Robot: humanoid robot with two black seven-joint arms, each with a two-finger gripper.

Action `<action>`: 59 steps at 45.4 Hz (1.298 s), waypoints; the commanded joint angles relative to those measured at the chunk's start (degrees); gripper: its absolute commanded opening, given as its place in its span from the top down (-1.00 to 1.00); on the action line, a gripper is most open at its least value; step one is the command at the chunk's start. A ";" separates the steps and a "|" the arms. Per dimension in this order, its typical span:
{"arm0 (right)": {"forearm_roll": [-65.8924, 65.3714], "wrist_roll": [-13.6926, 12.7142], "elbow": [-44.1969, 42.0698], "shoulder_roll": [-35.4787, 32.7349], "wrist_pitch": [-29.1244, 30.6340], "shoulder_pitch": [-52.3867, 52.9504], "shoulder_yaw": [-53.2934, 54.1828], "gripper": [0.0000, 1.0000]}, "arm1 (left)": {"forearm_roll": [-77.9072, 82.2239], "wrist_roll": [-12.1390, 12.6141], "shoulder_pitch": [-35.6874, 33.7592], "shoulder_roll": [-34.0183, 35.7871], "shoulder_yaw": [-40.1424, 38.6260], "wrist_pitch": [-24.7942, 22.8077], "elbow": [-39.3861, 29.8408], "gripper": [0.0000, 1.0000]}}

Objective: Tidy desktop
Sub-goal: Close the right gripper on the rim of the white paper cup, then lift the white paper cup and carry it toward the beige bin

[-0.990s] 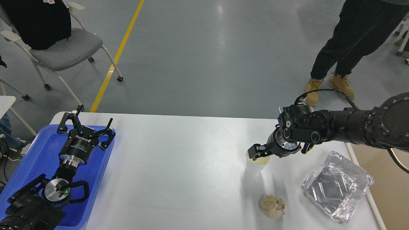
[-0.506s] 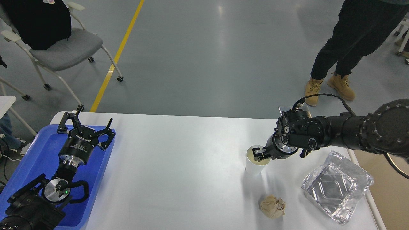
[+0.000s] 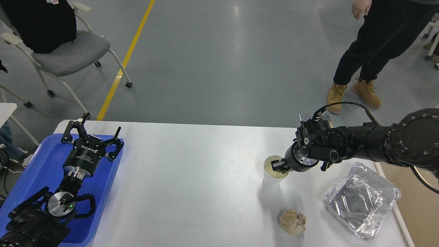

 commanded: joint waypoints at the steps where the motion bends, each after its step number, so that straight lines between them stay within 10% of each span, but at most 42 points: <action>1: 0.44 0.29 0.07 0.04 0.17 0.44 0.50 1.00 | 0.00 0.00 -0.01 0.00 0.00 0.00 0.00 -0.98; 59: 2.29 0.37 29.86 -20.52 25.66 55.28 -13.21 1.00 | 0.00 0.00 0.08 0.00 0.00 0.00 0.00 -0.98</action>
